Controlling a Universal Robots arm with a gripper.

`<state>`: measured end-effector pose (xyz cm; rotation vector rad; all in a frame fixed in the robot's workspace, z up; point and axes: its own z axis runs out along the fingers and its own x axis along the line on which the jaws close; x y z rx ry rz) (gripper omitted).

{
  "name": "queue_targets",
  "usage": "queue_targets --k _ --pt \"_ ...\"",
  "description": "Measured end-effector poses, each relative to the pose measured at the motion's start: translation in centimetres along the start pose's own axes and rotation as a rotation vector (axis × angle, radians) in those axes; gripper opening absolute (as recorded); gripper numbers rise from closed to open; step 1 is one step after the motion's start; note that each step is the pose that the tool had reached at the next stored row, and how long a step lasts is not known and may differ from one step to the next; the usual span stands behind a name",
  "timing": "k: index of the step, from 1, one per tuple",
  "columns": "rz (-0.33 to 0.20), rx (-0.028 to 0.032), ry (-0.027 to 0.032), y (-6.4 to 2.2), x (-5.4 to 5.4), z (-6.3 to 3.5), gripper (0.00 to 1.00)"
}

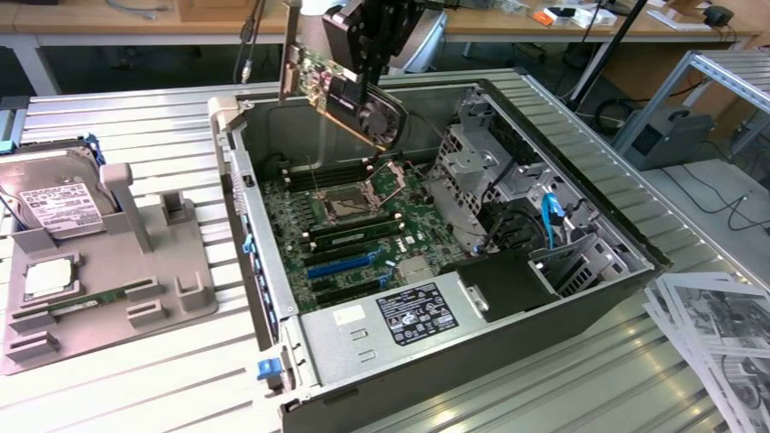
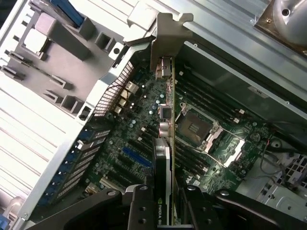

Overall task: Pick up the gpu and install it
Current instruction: 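Pick up the gpu and move the gpu toward the slot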

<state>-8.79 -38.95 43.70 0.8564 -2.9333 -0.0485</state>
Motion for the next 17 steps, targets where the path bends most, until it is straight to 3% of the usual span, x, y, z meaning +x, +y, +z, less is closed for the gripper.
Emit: queue_targets --k 12,17 --pt "0.000 0.0023 -0.0035 -0.84 -1.3 -0.12 0.27" --pt "0.000 0.0091 -0.0142 -1.15 -1.8 -0.11 0.27"
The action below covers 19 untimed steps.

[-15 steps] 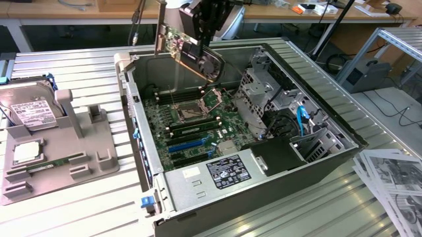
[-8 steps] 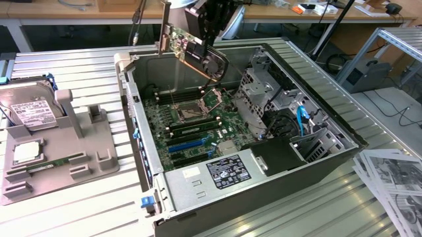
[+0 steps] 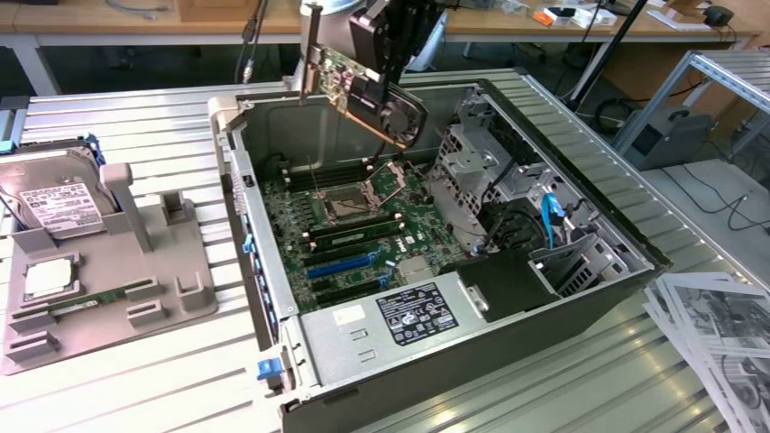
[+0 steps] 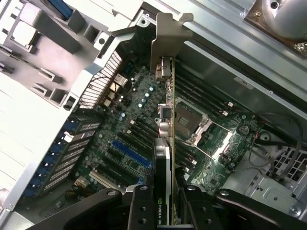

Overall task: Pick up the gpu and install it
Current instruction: 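Pick up the gpu and move the gpu toward the slot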

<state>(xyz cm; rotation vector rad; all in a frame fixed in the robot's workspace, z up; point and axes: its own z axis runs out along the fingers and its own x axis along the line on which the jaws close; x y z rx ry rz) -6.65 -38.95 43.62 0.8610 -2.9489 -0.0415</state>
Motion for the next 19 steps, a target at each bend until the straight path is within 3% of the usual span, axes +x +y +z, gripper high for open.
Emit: queue_targets --k 4,8,19 --pt "0.000 0.0054 -0.0085 -0.20 -0.31 0.02 0.27" --pt "0.000 0.0137 -0.0214 -0.43 -0.68 0.07 0.27" --pt "-0.029 0.0153 -0.0193 -0.43 -0.69 0.07 0.27"
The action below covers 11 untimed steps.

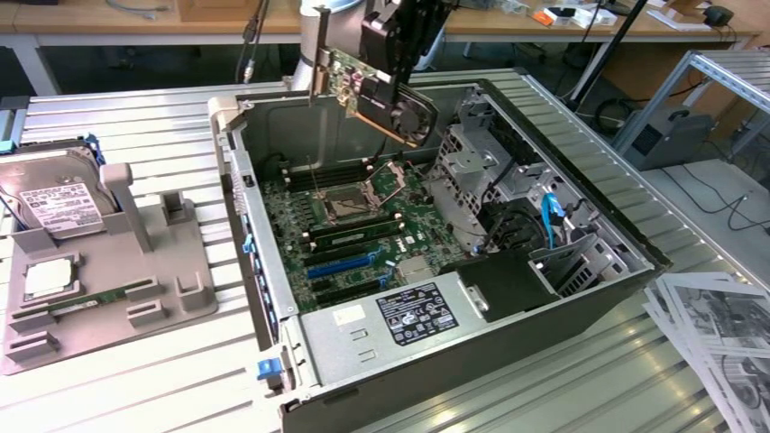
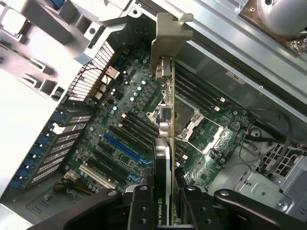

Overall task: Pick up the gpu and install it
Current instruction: 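Pick up the gpu and move the gpu toward the slot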

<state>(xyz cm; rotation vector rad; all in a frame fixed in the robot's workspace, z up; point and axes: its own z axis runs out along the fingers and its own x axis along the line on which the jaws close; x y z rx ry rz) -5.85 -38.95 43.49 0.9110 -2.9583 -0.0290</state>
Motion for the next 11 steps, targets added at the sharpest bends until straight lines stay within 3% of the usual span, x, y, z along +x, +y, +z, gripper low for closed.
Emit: queue_targets --k 5,11 --pt "-0.115 0.0045 0.0036 0.00 0.00 0.00 0.27" --pt "-0.291 0.0113 0.0092 0.01 0.00 0.00 0.27"
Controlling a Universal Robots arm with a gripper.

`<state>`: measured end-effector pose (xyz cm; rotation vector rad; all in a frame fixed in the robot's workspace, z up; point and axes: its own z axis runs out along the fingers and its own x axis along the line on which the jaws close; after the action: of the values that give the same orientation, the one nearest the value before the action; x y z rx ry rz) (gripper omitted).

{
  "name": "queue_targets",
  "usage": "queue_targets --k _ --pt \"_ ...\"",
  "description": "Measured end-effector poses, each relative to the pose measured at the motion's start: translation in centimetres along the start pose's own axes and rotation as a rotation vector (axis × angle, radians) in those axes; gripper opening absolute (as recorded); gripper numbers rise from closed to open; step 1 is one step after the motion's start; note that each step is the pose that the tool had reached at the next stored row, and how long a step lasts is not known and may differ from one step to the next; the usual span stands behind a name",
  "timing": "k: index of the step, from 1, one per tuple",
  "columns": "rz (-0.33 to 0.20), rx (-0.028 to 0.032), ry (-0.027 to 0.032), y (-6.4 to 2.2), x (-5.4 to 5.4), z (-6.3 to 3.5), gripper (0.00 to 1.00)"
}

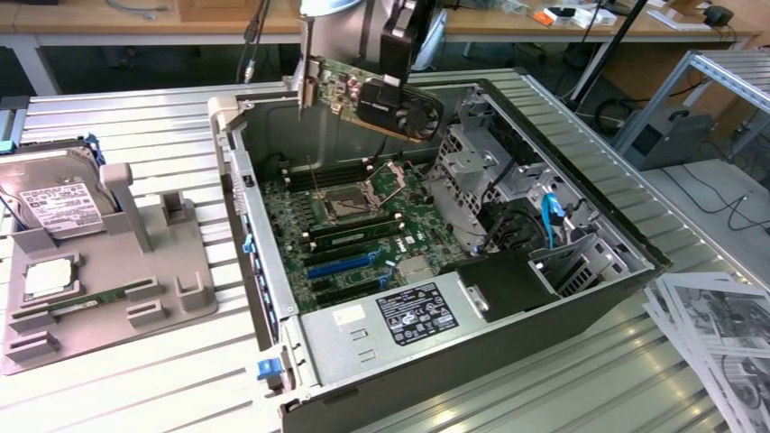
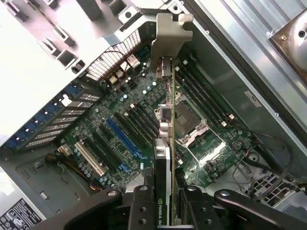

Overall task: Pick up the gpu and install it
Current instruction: 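Pick up the gpu and move the gpu toward the slot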

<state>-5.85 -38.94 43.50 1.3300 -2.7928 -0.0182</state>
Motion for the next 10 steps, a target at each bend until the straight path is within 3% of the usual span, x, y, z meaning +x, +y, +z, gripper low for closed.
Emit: queue_targets --k 8,10 --pt "-0.188 0.0072 0.0059 0.00 0.00 0.00 0.27" --pt "-0.274 0.0106 0.0086 0.00 0.00 0.00 0.27"
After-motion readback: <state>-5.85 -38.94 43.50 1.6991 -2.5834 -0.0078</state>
